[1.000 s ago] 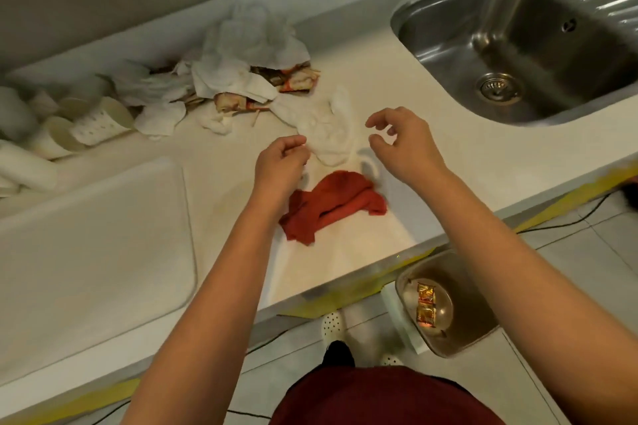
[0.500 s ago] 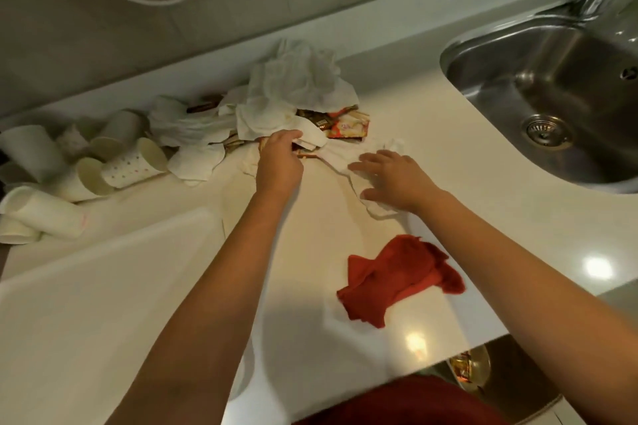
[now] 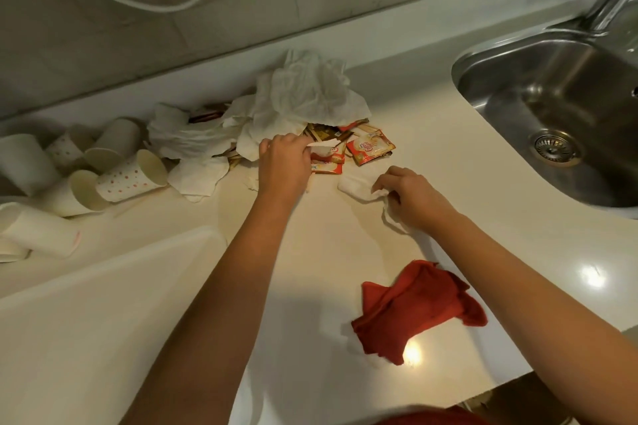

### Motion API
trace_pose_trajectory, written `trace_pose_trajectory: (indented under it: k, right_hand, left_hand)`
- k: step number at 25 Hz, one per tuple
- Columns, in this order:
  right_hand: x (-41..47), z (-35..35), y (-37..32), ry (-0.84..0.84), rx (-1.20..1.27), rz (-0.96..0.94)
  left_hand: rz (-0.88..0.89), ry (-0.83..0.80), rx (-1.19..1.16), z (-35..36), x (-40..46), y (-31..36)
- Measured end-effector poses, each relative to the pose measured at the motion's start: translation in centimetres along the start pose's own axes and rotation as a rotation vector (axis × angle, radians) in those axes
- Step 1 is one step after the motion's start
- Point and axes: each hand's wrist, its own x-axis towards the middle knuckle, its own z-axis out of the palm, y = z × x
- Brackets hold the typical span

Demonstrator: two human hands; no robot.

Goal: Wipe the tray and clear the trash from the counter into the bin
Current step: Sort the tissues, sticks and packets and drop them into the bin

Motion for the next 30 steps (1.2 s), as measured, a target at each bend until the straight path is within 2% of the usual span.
trace_pose_trajectory:
  k: [4,8,10,14,17,20,25,30]
  right_hand:
    - [-0.2,-1.9,-1.9,0.022,0.109,0.061]
    - [-1.6,-4.2,-3.4,0.152,0.328,0.174]
    - [-2.4,-5.2,-3.6,0.241,0.433,0.204]
    - [-4.7,-7.1,-3.2,0.448,0.584,0.208]
    - [-6.8,-8.6,-1.9,0.611,0.643,0.203]
    - [-10.3,-10.0,-0.1,0.736,0.685,0.188]
    - [-19.1,-11.5,4.4,0.944,0.796,0.11]
    - [-27.9,-9.0,10.3,1.054,0.834,0.282]
  left_hand:
    - [-0.053,0.165,-0.274,-3.2,-1.3,1.2]
    - [-0.234,0.252,-0.595,-6.1,-2.7,3.1]
    - [-0.365,0.209,-0.775,-7.3,-3.5,4.2]
    - [-0.674,0.039,-1.381,-9.2,-5.7,7.4]
    - [-0.717,0.013,-1.641,-10.1,-7.3,10.7]
    - [-0.686,0.005,-1.671,-10.0,-9.3,14.3]
    - [-0.558,-0.204,-1.376,-7.4,-14.8,21.6]
    - [-0.335,-0.403,-1.298,-3.8,-21.0,27.5]
